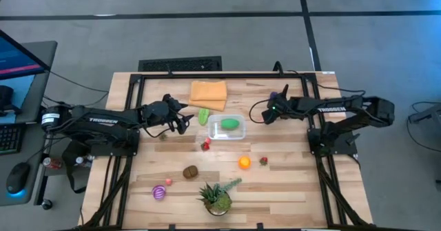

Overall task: Pick and placing Produce into tupperware
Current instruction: Put the violet eggplant into the transparent container

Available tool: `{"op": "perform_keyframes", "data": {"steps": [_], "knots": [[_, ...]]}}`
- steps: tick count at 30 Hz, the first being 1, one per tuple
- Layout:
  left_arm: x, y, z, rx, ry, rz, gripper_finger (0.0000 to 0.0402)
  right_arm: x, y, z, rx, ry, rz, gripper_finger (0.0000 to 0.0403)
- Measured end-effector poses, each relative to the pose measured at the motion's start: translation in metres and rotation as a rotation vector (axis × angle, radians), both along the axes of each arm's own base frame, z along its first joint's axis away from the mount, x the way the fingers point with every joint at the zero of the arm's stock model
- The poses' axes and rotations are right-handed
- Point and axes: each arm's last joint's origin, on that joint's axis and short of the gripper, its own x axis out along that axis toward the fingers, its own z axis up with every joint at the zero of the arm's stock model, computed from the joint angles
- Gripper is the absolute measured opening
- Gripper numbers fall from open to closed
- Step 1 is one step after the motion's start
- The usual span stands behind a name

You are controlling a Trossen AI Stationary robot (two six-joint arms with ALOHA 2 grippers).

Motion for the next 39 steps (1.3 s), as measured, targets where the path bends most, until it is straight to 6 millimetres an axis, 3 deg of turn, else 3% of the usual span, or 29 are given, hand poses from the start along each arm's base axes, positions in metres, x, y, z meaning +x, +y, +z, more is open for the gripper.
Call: {"op": "perform_keyframes", "data": {"steps": [20, 29, 39], "knots": [[0.000, 0.000, 0.000, 0.000, 0.000, 0.000, 0.0266, 0.000, 0.000, 0.000, -0.027, 0.017, 0.006, 0.0279], [0.000, 0.000, 0.000, -0.003, 0.001, -0.006, 0.0266, 0.010, 0.001, -0.021, 0.000, 0.087, 0.033, 0.0278], [0.000, 0.000, 0.000, -0.005, 0.004, -0.007, 0.0266, 0.009, -0.003, -0.018, -0.018, 0.065, 0.032, 0.0276]]}}
